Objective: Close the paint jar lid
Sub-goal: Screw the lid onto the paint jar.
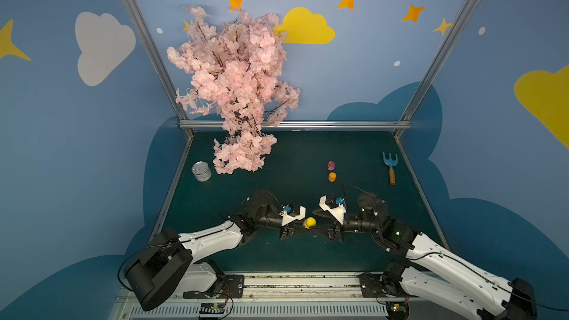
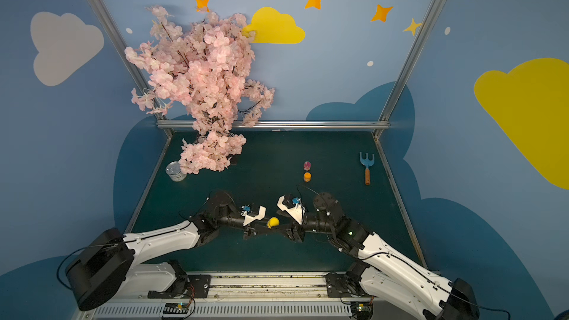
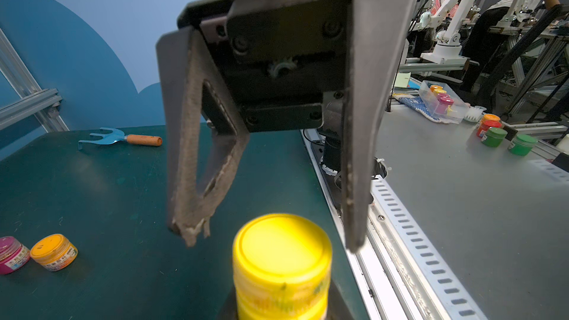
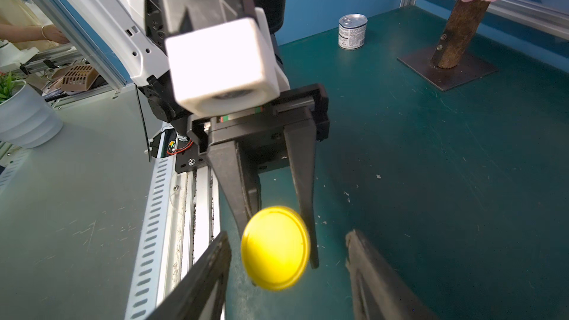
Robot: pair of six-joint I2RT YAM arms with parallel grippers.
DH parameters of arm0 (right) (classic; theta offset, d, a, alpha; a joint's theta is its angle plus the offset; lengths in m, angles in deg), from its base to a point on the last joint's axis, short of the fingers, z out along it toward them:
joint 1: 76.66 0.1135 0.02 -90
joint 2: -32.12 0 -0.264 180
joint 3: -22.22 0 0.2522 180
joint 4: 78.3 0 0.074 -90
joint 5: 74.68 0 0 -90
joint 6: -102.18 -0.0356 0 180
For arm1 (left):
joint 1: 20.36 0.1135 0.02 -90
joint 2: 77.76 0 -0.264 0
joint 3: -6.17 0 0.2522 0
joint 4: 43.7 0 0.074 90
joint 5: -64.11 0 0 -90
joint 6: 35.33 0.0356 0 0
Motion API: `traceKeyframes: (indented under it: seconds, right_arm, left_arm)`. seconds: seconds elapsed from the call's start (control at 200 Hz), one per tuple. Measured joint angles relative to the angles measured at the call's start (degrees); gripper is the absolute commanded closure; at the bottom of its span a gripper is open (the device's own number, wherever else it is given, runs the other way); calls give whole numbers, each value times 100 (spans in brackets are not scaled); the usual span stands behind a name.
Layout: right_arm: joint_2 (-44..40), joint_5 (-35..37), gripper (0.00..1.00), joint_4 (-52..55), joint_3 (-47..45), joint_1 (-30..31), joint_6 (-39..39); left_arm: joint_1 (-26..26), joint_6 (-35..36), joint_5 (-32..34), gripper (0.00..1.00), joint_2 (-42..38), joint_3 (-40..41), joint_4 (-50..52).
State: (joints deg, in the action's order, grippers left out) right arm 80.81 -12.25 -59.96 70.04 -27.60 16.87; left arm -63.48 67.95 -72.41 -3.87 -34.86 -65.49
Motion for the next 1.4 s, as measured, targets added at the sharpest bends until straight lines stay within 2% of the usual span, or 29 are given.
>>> traceKeyframes:
  seconds: [0.14, 0.37, 0.491, 0.591, 0.716, 1.021, 1.252, 1.402]
  right_arm:
    - [87, 37, 45, -28, 0, 17, 26]
    - [90, 79, 65, -81, 0, 42, 17]
    - [122, 138, 68, -105, 0, 44, -39]
    - [229, 251, 74, -179, 13, 44, -177]
    - [490, 380, 81, -297, 61, 55, -433]
    - [1172, 883, 87, -776, 278, 249, -1510]
    - [2035, 2218, 91, -660, 992, 807, -2857]
    - [2675, 3056, 90, -505, 1495, 1204, -3541]
  left_arm:
    - [0, 0, 2, 69, 0, 0, 0]
    - [11, 2, 114, 69, 0, 0, 2]
    - [15, 0, 190, 69, 0, 0, 2]
    - [26, 0, 389, 70, -11, 31, -4]
    - [26, 0, 876, 70, -164, 238, -94]
    - [-13, 33, 2247, 69, -669, 739, -376]
    - [-57, 175, 3547, 70, -940, 968, -389]
    - [-70, 258, 4308, 70, -1036, 1102, -332]
